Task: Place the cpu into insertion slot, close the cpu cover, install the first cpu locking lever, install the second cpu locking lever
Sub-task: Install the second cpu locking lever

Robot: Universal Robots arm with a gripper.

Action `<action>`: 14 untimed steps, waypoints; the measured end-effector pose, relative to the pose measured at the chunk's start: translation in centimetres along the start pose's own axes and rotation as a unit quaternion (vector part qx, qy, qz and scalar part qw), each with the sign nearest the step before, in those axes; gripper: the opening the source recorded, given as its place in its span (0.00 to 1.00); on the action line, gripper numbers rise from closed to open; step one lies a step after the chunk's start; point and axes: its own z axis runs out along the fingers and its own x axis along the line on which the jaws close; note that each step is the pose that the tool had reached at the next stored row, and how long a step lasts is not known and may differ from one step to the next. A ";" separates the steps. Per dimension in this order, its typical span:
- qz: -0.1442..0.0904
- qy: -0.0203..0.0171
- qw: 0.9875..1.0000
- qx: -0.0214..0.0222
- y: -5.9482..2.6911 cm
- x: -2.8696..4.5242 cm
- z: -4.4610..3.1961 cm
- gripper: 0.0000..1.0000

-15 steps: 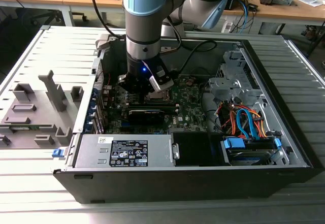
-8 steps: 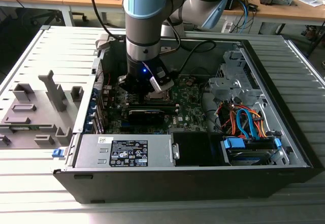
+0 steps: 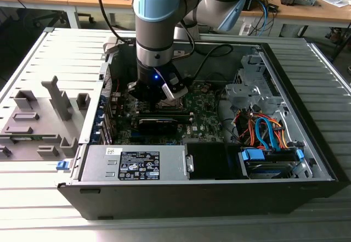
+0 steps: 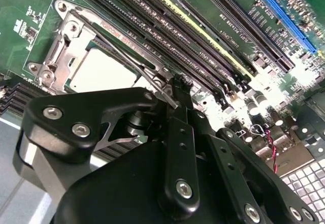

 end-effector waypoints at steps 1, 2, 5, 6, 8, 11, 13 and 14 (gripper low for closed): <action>0.000 0.000 1.000 0.000 0.00 0.00 0.00 0.11; -0.001 0.000 1.000 0.000 0.00 0.00 -0.03 0.11; -0.001 0.000 1.000 0.001 0.22 0.00 -1.05 0.11; -0.001 0.000 1.000 0.001 0.32 0.00 -1.38 0.11; -0.001 0.000 1.000 0.002 0.60 -0.04 -1.94 0.11; -0.001 0.000 1.000 0.002 1.04 -0.09 -2.58 0.11; -0.001 0.000 1.000 0.002 1.15 -0.12 -2.86 0.11; -0.001 0.000 1.000 0.002 1.24 -0.11 -3.48 0.11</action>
